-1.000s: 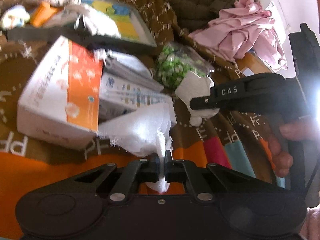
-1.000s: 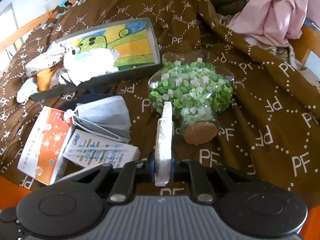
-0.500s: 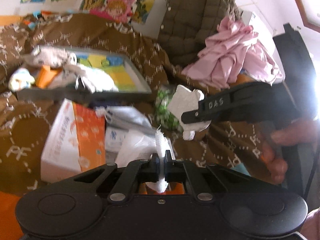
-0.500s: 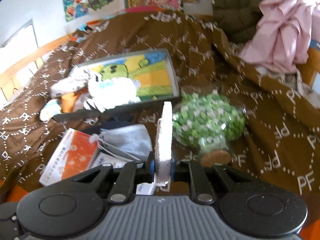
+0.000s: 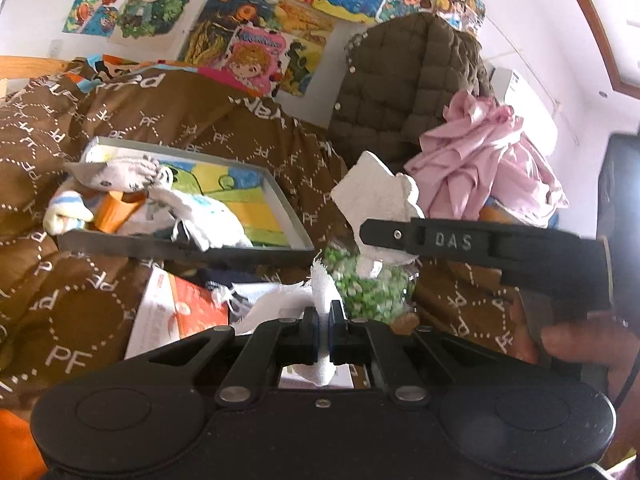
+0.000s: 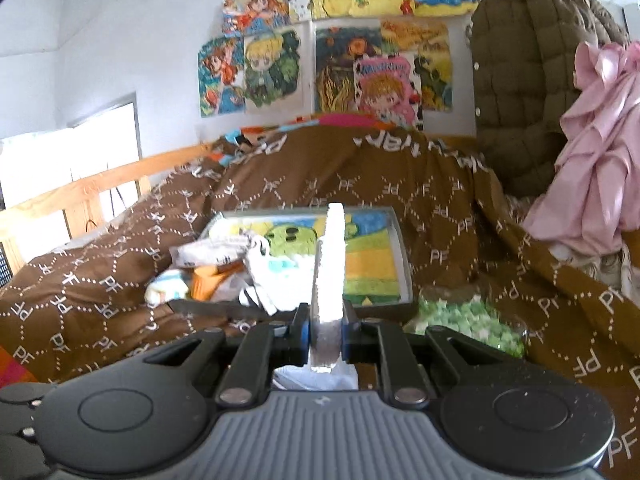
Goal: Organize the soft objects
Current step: 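Lift the gauze and white strip and carry them over the tray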
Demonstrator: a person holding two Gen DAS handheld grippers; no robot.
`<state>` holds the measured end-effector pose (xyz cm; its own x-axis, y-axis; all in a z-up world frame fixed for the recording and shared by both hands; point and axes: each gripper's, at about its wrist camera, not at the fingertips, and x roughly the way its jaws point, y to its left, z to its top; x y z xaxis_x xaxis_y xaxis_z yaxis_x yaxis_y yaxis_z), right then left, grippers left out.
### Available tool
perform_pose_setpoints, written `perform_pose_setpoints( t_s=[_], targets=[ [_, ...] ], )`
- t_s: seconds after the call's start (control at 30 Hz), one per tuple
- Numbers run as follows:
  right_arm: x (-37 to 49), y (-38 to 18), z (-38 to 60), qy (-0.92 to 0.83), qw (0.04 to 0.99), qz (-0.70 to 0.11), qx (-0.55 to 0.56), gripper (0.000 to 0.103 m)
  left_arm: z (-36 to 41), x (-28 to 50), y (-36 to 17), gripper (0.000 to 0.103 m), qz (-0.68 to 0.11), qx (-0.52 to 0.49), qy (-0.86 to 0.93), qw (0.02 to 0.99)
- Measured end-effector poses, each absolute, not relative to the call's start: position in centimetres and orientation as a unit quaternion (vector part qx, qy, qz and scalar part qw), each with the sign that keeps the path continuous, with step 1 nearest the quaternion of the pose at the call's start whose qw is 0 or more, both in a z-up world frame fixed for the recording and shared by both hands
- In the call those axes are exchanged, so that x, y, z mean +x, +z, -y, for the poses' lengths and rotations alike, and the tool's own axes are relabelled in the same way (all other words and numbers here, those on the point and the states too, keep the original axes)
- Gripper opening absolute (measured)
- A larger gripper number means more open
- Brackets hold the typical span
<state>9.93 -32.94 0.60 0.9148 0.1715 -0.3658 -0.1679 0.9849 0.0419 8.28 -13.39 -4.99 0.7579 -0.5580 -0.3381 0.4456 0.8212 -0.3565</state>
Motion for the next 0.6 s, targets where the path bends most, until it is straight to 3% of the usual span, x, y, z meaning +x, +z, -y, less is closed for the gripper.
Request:
perform_pose_setpoints(
  t_s=[0.37,0.6],
  targets=[
    [10.1,1.8,33.3,0.09,0.984,-0.148,0.04,0.015,13.5,8.7,-1.7,0.004,-0.146,-0.071,-0.264,0.951],
    [12.8,2.2,34.1,0.059,0.988,-0.122,0.071,0.015,12.8,11.8,-0.1,0.004,-0.126,-0.087,-0.235,0.96]
  ],
)
